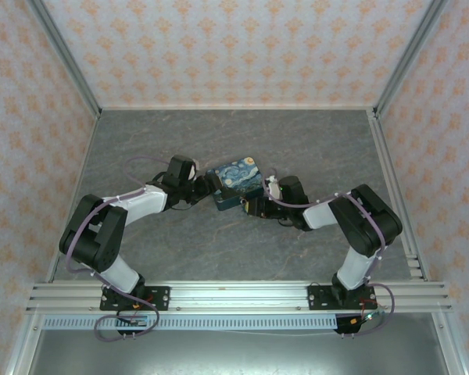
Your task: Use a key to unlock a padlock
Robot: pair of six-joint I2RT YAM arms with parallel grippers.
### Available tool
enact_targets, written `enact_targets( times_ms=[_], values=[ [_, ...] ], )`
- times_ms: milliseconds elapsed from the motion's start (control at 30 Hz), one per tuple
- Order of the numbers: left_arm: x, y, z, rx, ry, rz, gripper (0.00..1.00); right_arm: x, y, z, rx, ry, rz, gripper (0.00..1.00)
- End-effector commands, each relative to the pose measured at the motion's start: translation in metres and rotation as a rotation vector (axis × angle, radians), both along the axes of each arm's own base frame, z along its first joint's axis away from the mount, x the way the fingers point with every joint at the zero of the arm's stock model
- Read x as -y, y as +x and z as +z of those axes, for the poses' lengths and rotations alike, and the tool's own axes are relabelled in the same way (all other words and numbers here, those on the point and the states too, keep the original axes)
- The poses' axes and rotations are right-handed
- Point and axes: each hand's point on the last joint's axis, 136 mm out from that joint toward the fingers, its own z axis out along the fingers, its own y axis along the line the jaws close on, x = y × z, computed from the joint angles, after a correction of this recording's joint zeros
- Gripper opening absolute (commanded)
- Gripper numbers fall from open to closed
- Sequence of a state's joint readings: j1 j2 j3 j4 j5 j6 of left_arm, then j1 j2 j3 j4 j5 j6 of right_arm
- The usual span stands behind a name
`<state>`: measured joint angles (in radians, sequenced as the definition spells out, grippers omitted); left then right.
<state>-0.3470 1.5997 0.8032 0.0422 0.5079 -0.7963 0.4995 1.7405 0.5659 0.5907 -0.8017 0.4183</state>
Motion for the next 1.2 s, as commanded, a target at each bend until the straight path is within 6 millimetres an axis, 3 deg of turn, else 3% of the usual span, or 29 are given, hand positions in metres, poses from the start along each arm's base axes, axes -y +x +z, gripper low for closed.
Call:
enact_targets(
  times_ms=[0,133,367,633,1167],
  values=[
    [-0.010,-0.010,-0.022,-0.068,0.059,0.029,0.69,-0.006,-0.004,0.003,-0.009,0.014,0.038,0.23],
    [-0.012,-0.011,-0.023,-0.070,0.068,0.033,0.69,-0.002,-0.003,0.002,-0.006,-0.007,0.009,0.13],
    [-0.016,-0.018,-0.021,-0.075,0.086,0.036,0.69,0.012,0.009,0.006,0.007,-0.036,-0.123,0.05],
    [-0.017,-0.031,-0.023,-0.083,0.121,0.031,0.69,0.025,0.025,0.013,-0.030,0.019,-0.318,0.04],
    [-0.016,-0.041,-0.043,-0.123,0.151,0.015,0.69,0.023,0.054,0.024,-0.108,0.064,-0.457,0.04]
  ],
)
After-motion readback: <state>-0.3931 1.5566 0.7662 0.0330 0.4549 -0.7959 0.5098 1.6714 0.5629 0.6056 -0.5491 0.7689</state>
